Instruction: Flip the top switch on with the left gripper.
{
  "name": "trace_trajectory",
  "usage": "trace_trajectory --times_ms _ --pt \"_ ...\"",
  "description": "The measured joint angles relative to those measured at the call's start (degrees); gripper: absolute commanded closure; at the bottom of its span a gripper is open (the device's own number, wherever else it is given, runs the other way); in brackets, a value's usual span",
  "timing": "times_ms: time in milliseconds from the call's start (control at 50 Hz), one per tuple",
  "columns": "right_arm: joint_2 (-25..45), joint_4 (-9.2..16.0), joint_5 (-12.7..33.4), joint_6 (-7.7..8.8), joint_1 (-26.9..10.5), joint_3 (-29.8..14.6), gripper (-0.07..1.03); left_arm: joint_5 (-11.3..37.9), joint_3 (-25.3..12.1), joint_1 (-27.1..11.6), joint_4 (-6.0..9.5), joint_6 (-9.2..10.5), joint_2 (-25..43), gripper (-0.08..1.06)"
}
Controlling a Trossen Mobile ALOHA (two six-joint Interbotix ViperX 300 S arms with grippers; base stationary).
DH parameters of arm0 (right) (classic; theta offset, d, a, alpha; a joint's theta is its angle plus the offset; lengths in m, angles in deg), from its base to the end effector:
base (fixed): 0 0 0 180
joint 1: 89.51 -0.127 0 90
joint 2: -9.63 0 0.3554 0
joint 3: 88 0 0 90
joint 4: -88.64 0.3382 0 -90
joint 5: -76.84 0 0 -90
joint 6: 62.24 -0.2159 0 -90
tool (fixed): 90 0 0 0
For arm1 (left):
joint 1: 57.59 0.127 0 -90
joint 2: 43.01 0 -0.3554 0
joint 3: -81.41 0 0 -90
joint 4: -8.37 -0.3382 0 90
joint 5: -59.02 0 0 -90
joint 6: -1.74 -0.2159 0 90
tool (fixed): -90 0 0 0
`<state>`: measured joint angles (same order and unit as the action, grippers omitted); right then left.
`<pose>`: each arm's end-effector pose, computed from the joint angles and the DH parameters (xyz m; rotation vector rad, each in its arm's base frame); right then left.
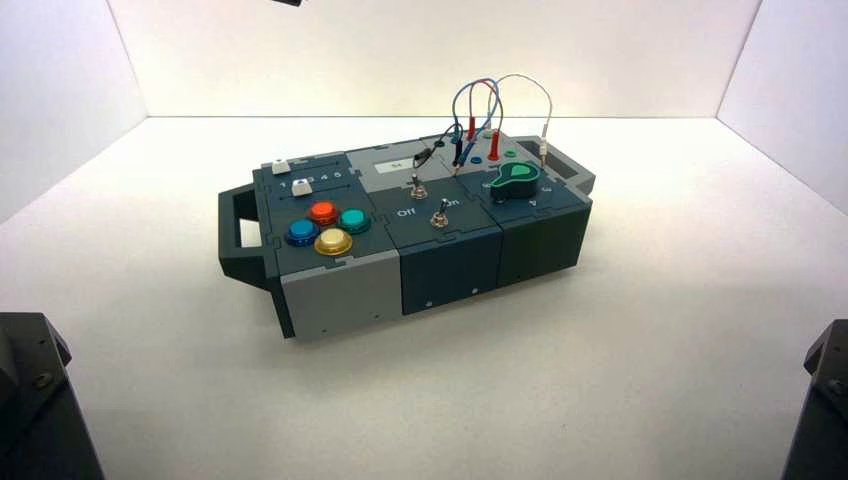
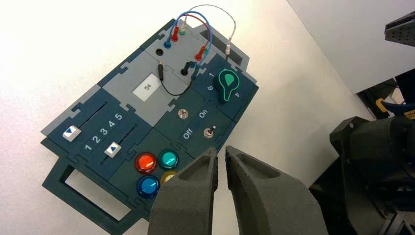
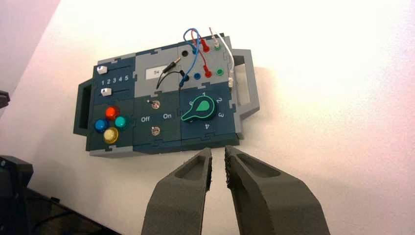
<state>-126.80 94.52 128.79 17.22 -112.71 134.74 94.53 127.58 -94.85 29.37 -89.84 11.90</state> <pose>0.1987 0.1041 0.2335 0.0916 0.8860 0.3497 0.1937 -0.2038 0.2041 -0.0695 0.8884 -0.6985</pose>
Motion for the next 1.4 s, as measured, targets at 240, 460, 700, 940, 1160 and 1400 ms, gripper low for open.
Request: trace_trajectory --times_ms 240,460,700,940,1160,1400 --pt "-0.1 0.0 0.0 0.00 0.0 0.1 0.79 -0.1 0.0 0.0 0.00 0.00 0.0 0.86" --pt "-0.3 0.0 0.1 0.00 0.0 0.1 0.79 -0.1 0.0 0.0 0.00 0.09 0.0 0.86" --pt "0.6 0.1 0.4 0.44 0.0 0.0 0.79 -0.2 0.0 0.0 0.00 0.09 0.1 0.86" --pt "8.5 0.4 1.9 3.78 -0.1 -2.5 0.76 -0.6 0.0 0.0 0.00 0.09 2.9 0.86" --pt "16.2 -0.1 0.3 4.22 -0.1 -5.7 0.76 -1.1 0.0 0.0 0.00 0.00 2.9 0.86" --pt "26.5 -0.5 -1.5 4.22 0.1 -8.7 0.74 -0.8 0.0 0.0 0.00 0.09 2.1 0.86"
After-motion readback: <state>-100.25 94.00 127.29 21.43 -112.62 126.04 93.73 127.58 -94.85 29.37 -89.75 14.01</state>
